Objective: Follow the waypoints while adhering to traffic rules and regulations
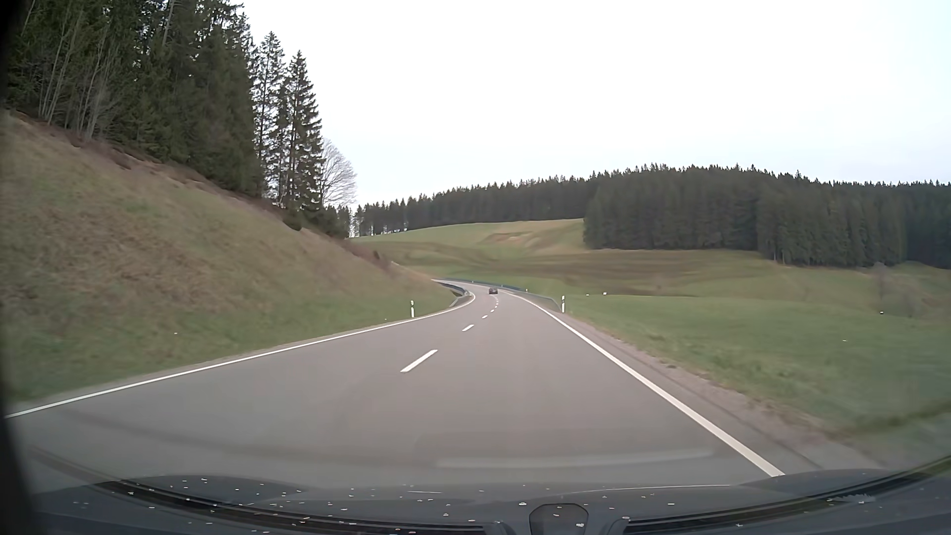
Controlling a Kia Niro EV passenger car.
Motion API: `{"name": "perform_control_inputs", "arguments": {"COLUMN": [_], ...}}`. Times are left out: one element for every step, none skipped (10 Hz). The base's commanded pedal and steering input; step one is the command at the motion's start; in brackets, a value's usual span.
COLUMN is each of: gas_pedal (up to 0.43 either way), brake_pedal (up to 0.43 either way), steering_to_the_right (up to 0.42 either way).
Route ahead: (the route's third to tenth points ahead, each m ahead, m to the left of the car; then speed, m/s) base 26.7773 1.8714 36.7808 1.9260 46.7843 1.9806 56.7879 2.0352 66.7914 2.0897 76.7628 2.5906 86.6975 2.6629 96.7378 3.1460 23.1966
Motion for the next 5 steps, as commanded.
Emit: {"name": "perform_control_inputs", "arguments": {"gas_pedal": [0.047,0.047,0.047,0.047,0.047], "brake_pedal": [0.0,0.0,0.0,0.0,0.0], "steering_to_the_right": [0.002,0.002,0.002,0.001,0.001]}}
